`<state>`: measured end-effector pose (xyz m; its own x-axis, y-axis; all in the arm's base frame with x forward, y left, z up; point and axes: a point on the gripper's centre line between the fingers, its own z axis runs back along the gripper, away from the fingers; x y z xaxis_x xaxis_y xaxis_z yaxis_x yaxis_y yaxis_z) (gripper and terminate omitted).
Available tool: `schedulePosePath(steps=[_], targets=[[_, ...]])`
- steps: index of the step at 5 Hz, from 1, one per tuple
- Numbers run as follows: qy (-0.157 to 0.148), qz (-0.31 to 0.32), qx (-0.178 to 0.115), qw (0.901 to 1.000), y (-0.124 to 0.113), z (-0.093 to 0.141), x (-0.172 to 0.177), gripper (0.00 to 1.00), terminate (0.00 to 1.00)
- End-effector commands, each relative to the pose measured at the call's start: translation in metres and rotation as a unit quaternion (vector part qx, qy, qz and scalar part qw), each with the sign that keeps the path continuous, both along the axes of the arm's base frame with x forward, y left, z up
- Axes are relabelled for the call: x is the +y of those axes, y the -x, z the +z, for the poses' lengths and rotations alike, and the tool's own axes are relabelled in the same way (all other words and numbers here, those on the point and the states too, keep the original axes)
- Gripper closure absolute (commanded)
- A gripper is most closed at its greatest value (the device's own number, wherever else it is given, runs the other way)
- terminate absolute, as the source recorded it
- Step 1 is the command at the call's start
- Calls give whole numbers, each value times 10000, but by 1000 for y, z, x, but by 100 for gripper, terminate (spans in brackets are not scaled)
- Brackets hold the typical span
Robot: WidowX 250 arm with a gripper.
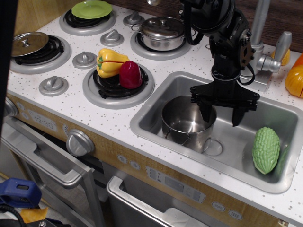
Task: Flip pot upright in sink
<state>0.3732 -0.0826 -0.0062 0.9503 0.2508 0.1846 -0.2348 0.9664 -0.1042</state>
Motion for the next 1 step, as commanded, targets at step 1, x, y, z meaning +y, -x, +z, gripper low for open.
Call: schedulePosePath(steps=[1], targets=[[51,-7,-264,9996,-9,17,-3,0,100]])
